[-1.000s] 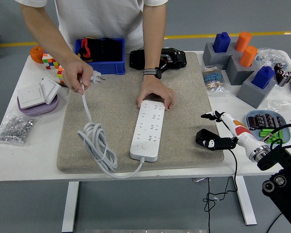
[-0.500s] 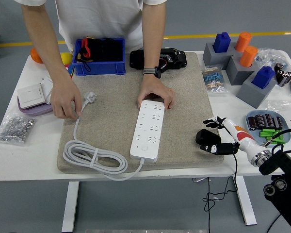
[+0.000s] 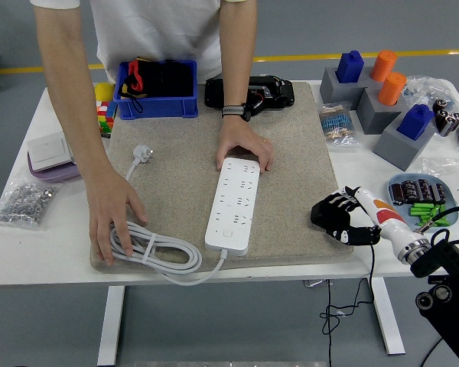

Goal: Press the white button,pick up the black plug,place it near the board,insert it into the board

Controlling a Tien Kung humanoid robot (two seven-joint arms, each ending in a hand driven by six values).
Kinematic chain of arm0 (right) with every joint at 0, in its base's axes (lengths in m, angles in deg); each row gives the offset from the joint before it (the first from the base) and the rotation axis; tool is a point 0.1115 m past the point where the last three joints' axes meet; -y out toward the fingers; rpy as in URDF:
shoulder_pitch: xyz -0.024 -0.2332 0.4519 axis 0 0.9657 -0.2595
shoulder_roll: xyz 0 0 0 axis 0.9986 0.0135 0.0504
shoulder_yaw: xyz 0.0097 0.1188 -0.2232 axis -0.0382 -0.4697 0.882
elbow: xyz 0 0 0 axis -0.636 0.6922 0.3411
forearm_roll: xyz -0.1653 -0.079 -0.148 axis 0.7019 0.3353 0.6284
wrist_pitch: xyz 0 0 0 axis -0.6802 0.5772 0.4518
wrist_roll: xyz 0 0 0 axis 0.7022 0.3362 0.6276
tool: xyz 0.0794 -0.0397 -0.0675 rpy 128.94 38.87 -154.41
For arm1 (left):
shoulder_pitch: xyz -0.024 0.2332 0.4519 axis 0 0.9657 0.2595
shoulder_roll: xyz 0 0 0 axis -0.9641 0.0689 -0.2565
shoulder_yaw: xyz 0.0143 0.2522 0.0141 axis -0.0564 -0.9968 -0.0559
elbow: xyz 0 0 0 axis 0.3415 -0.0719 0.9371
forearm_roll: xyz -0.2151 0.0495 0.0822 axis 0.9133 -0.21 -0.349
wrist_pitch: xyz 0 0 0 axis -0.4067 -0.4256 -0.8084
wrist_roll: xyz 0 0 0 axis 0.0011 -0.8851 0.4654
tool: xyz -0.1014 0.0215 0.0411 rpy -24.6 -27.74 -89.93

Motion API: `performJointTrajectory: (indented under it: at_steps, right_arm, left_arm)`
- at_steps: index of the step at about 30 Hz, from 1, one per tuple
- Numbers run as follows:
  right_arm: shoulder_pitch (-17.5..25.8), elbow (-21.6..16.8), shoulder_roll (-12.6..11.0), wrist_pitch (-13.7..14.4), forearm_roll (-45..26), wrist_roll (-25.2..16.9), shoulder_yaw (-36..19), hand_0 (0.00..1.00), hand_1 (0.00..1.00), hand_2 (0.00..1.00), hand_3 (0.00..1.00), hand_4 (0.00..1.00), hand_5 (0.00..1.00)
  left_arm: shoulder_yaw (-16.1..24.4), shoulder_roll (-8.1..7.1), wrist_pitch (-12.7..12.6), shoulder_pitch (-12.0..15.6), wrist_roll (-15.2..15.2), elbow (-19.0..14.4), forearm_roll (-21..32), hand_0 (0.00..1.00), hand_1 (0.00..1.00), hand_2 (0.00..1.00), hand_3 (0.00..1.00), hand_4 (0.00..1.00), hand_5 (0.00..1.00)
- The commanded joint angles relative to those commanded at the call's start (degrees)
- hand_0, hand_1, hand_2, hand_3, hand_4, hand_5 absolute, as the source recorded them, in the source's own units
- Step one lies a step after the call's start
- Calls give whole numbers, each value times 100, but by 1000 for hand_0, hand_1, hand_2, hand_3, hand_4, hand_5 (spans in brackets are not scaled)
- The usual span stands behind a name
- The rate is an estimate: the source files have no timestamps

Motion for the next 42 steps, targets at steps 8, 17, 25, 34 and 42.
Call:
performJointTrajectory:
  at_steps: [8, 17, 25, 34, 42]
  right_arm:
    - [16, -16, -7, 79, -69, -120, 128, 459, 381, 362, 510, 853, 2]
    - [-86, -491, 12, 151, -161, -149, 268, 432, 319, 317, 516, 780, 2]
    - [-551, -718, 133, 97, -130, 172, 674, 436, 319, 316, 518, 773, 2]
    - [-929, -514, 260, -9, -83, 384, 1221, 437, 314, 314, 517, 771, 2]
    - [-1138, -346, 380, 159, -24, 522, 1489, 436, 311, 311, 517, 771, 2]
  left_arm:
    - [-11, 4, 4, 1, -3, 0, 5, 768, 706, 662, 729, 645, 523]
    - [1, -5, 3, 16, -1, 0, -4, 769, 706, 661, 729, 646, 523]
    - [7, -20, 11, 19, 4, 0, -5, 769, 706, 662, 729, 646, 524]
    - [36, -42, 12, 40, 19, 0, -42, 769, 706, 662, 729, 646, 523]
    - [25, -54, 8, 49, 31, 0, -46, 770, 706, 662, 729, 646, 523]
